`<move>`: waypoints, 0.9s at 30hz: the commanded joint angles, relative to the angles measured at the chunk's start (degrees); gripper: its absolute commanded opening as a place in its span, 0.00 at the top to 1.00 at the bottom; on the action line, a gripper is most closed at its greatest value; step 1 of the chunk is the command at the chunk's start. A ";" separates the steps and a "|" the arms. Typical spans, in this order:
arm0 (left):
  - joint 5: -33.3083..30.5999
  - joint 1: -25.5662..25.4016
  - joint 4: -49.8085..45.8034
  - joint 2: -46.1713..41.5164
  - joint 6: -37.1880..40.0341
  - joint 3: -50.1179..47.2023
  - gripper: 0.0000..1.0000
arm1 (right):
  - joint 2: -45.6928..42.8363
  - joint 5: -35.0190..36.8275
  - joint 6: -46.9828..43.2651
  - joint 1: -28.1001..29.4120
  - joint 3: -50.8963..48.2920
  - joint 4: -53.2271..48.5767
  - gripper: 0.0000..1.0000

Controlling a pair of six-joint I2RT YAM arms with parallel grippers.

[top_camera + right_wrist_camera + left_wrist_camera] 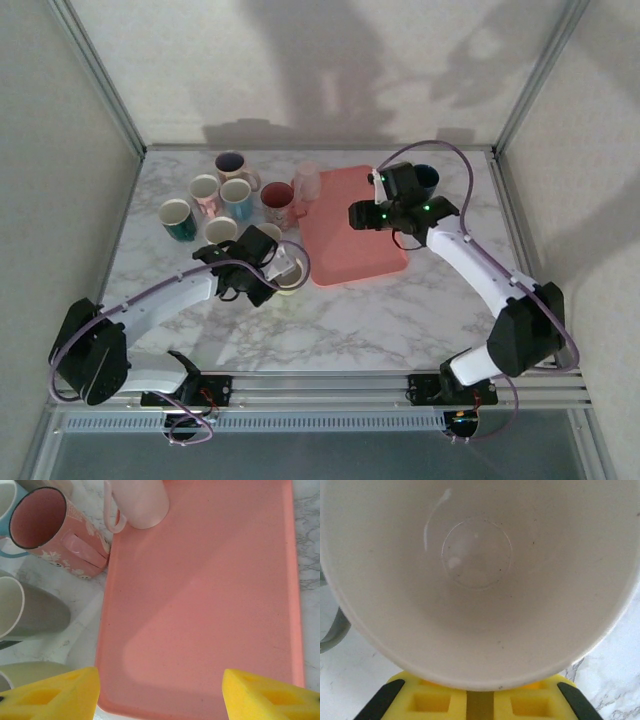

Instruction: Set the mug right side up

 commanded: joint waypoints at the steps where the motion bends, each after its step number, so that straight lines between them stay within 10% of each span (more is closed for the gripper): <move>1: -1.02 -0.75 1.98 1.26 0.60 1.46 0.96 | 3.73 -1.09 -0.53 -0.49 3.67 0.80 0.33; 10: -1.75 -0.64 2.31 -0.31 -0.97 1.11 0.51 | 19.83 -3.11 4.29 -1.17 19.12 -0.12 0.29; 17: -1.39 3.99 0.84 -8.99 -3.23 2.52 0.41 | 36.87 -4.65 13.66 -1.24 39.39 -5.25 0.27; 27: 15.94 16.74 6.84 -17.35 -14.10 6.34 0.36 | 53.54 -9.57 19.83 -0.35 61.29 -6.68 0.27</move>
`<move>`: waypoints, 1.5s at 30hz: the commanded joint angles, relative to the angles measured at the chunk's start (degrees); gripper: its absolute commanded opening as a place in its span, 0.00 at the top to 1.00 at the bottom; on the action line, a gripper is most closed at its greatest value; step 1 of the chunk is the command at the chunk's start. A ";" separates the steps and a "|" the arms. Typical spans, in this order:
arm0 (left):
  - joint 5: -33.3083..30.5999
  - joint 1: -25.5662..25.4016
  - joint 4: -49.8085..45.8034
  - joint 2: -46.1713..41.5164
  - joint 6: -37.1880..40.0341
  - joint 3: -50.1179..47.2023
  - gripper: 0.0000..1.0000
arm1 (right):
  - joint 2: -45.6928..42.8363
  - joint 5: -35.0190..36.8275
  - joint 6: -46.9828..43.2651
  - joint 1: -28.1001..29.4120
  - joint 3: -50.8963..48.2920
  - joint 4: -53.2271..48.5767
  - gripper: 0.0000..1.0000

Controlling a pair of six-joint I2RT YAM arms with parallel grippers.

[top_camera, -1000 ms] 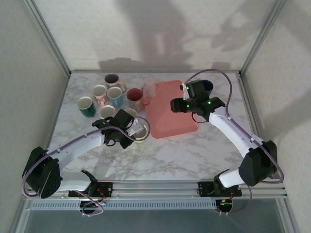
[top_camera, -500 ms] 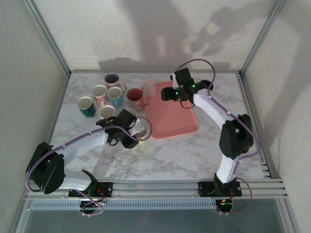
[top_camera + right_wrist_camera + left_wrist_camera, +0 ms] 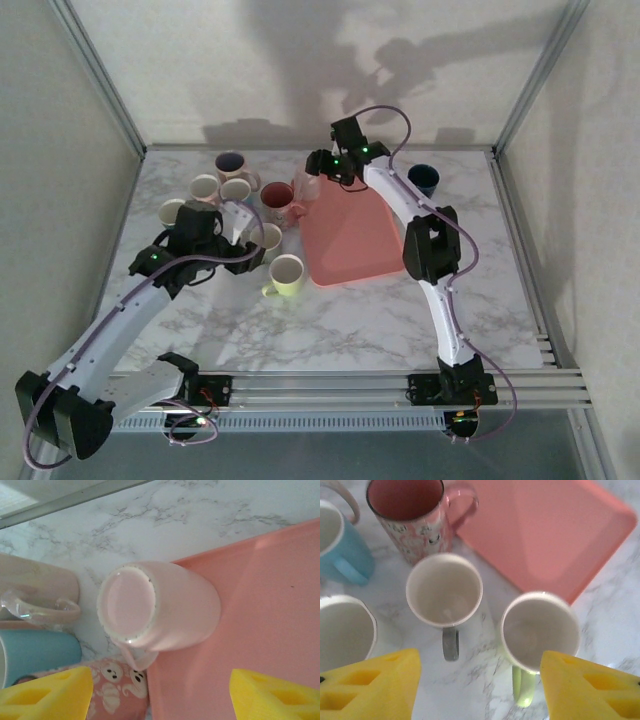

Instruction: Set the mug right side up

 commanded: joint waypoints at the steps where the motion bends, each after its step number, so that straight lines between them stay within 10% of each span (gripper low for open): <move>1: 7.62 2.31 3.31 0.17 -7.07 1.52 0.36 | 3.45 -3.01 2.50 0.64 6.02 -0.69 0.27; 17: 9.74 5.27 13.55 1.77 -16.50 1.90 0.36 | 13.39 -3.78 1.01 -0.05 15.86 -10.97 0.31; 31: 13.47 5.18 21.31 4.48 -21.82 2.35 0.37 | -20.29 7.87 -9.64 -4.84 -33.82 -2.95 0.37; 45: 14.90 4.97 19.51 4.76 -20.92 2.81 0.38 | -32.35 -14.86 -54.08 -12.53 -49.19 4.83 0.43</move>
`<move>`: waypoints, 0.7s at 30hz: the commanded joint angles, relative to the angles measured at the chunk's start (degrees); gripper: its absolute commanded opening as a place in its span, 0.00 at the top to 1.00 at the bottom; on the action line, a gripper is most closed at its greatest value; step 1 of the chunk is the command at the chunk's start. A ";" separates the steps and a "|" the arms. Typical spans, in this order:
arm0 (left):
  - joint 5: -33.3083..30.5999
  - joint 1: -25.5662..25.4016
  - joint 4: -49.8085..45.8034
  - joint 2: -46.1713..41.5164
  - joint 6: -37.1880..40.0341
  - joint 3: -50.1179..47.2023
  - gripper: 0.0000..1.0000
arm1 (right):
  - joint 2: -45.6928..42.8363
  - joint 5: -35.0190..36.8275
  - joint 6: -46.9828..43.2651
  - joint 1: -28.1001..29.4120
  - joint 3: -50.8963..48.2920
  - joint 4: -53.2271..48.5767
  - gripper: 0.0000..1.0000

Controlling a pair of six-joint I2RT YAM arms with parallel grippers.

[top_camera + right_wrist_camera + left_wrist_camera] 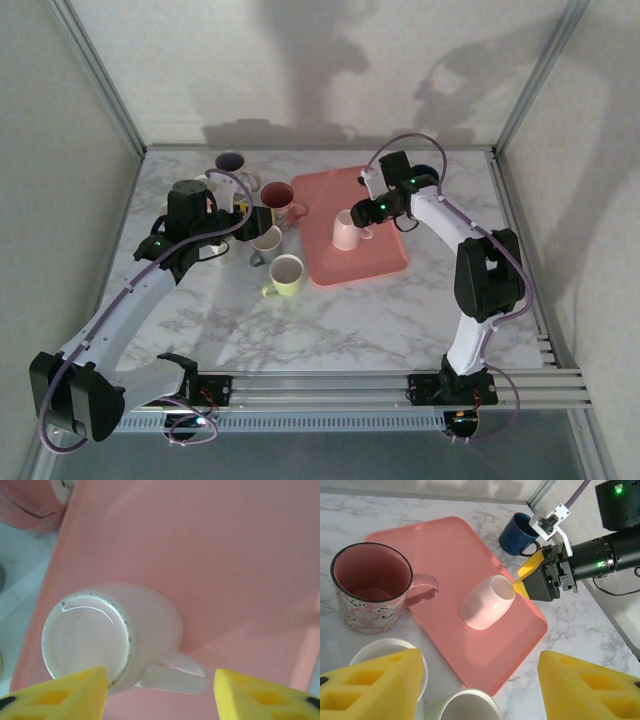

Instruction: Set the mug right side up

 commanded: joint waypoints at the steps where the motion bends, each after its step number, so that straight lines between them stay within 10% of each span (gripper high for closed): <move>1: 1.20 0.20 -0.40 -1.16 0.47 2.00 0.38 | -1.97 -12.25 -14.69 -5.07 -3.17 2.20 0.43; 11: 2.25 0.15 0.36 -0.33 0.11 1.65 0.38 | -3.45 -20.47 -48.02 -8.99 -8.46 -1.03 0.37; 21: 2.61 0.16 0.91 -0.17 -0.16 1.04 0.39 | 5.59 -21.50 -62.69 -9.94 -0.68 -4.92 0.34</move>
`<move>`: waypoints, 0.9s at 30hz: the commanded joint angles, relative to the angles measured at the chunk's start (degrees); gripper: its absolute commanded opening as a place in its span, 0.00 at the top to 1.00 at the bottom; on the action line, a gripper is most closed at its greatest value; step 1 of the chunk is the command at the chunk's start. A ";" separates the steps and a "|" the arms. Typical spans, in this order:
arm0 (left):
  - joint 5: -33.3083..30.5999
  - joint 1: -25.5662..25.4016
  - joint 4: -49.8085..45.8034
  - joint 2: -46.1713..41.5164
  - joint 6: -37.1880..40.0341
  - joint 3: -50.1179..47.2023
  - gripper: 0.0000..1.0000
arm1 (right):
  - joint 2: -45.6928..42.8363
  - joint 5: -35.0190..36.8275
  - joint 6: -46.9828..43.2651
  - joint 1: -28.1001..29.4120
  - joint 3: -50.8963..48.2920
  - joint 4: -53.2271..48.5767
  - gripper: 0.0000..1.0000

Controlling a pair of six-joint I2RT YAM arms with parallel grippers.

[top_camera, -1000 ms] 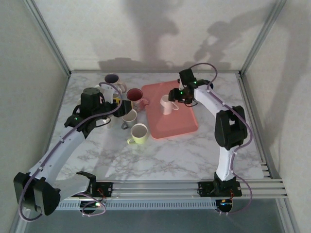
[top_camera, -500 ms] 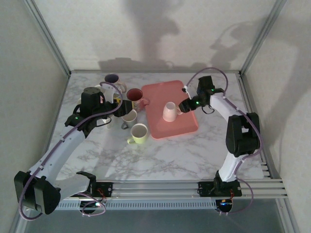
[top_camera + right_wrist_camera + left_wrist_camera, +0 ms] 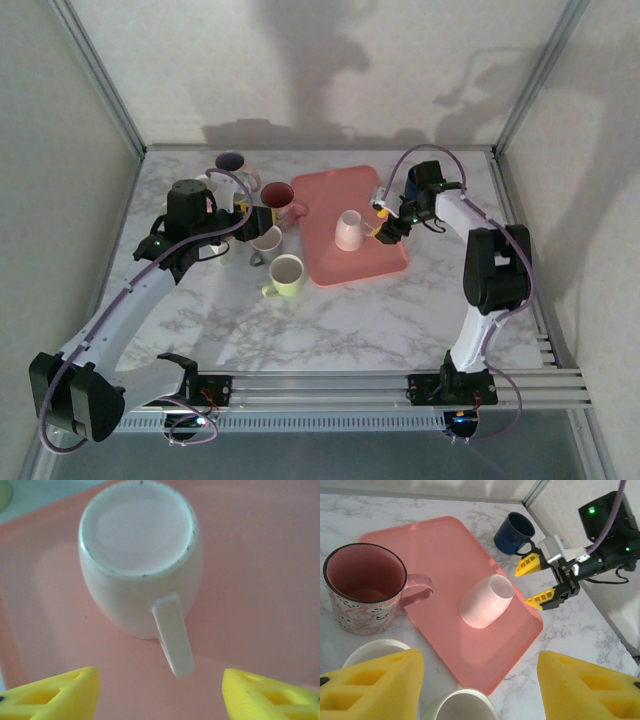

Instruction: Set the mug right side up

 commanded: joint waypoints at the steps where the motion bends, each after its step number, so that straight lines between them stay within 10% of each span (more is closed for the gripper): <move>1: 1.53 0.13 0.93 -0.15 -0.20 0.79 0.39 | 3.18 -2.26 -8.63 0.05 4.31 -4.27 0.35; 16: 1.72 0.08 2.34 0.29 -1.56 -0.53 0.41 | 10.19 -1.31 -10.65 3.03 10.17 -7.47 0.46; 27: 1.47 0.08 3.05 -1.36 -3.06 -1.54 0.43 | 3.75 -3.35 -4.15 3.76 6.97 -7.20 1.00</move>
